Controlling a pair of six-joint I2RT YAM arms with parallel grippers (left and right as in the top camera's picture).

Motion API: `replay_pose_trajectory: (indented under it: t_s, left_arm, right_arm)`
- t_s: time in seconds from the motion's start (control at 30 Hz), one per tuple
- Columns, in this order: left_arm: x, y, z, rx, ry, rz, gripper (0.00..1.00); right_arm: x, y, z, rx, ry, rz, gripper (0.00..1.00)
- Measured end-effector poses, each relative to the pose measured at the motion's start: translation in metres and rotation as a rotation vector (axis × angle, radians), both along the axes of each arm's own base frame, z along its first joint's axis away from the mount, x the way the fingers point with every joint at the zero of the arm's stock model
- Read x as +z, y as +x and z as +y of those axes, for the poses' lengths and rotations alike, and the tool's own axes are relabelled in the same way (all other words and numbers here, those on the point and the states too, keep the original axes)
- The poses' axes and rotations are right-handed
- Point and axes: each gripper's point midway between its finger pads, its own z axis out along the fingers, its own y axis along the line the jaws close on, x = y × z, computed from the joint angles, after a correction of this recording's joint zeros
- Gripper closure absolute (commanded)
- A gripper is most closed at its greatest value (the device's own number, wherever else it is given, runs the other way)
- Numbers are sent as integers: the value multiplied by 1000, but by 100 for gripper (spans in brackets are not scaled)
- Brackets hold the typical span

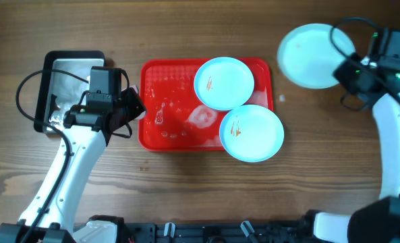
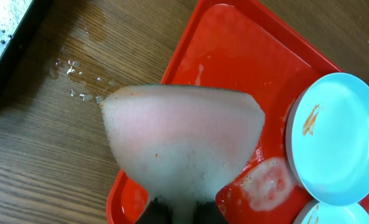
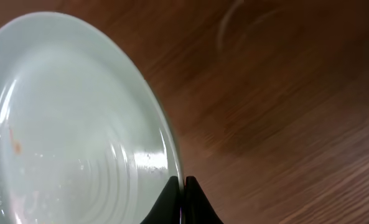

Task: Clean dirty plates on tray and stack at the side
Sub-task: 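Lift the cleaned plate with the right gripper and carry it right, then set the plate down on the table's right side, release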

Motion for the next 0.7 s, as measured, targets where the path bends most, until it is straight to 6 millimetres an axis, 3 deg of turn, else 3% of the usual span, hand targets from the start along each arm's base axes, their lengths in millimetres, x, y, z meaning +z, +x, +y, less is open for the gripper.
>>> replay_pose_trajectory:
  t_s: [0.23, 0.4, 0.5, 0.53, 0.57, 0.63, 0.7]
  left_arm:
    - [0, 0, 0, 0, 0, 0, 96]
    - [0, 0, 0, 0, 0, -1, 96]
    - [0, 0, 0, 0, 0, -2, 96]
    - [0, 0, 0, 0, 0, -2, 96]
    - [0, 0, 0, 0, 0, -2, 96]
    - [0, 0, 0, 0, 0, -2, 96]
    - [0, 0, 0, 0, 0, -2, 96]
  right_arm:
    - [-67, -5, -107, -268, 52, 75, 96]
    - [-124, -14, -153, -393, 99, 129, 96]
    - [-152, -19, -168, -430, 117, 159, 95]
    - [-160, -21, -170, -436, 122, 170, 91]
    - [-164, -21, -170, -433, 125, 179, 80]
    - [-167, -22, -169, -430, 130, 185, 50]
    - [-167, -21, -169, -424, 130, 185, 43]
